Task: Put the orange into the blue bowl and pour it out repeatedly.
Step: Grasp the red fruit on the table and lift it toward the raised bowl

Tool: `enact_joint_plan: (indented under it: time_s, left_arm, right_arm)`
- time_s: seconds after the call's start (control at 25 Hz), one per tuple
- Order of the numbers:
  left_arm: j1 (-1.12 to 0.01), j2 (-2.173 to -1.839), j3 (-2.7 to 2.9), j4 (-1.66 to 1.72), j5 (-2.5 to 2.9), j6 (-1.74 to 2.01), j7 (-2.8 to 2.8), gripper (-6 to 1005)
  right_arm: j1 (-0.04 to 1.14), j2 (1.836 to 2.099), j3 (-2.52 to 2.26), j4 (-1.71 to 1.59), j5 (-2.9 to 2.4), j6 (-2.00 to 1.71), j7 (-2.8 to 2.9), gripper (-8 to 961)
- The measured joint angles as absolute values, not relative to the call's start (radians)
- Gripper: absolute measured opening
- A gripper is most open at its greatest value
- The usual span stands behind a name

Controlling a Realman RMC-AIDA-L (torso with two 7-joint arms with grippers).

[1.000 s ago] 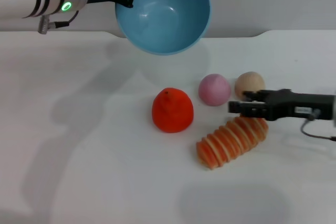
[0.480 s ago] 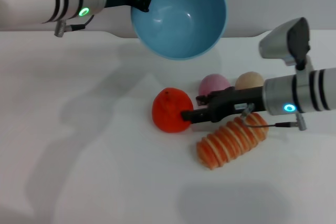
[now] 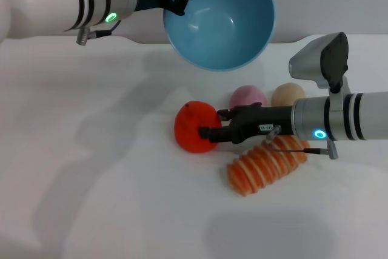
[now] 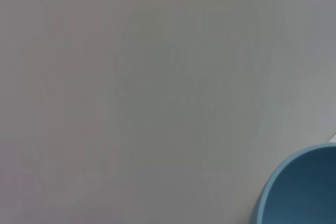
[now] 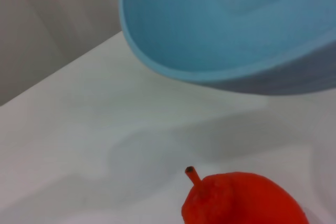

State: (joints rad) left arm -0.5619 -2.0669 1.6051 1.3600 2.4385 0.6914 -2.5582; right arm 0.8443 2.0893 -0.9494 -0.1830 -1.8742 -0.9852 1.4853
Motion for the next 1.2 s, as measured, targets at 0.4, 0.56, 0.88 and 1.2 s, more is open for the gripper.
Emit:
enact_joint_plan:
  time_s: [0.4, 0.56, 0.88, 1.2]
  left_arm:
    - [-0.564, -2.068, 1.613, 1.358, 2.432, 0.685, -2.559, 0]
    - [-0.564, -2.068, 1.614, 1.357, 2.432, 0.683, -2.559, 0]
    - [-0.565, -2.066, 1.614, 1.333, 2.431, 0.678, -2.559, -2]
    - [-0.562, -2.061, 1.607, 1.332, 2.435, 0.680, -2.551, -1]
  right_arm:
    - [0.855, 2.091, -0.976, -0.146, -1.876, -0.940, 1.446, 716]
    - [0.850, 2.091, -0.978, -0.151, -1.873, -0.944, 1.415, 597]
    - [0.834, 2.089, -0.967, -0.158, -1.803, -1.000, 1.319, 311]
    - [0.745, 2.080, -0.964, -0.264, -1.737, -1.199, 1.270, 143]
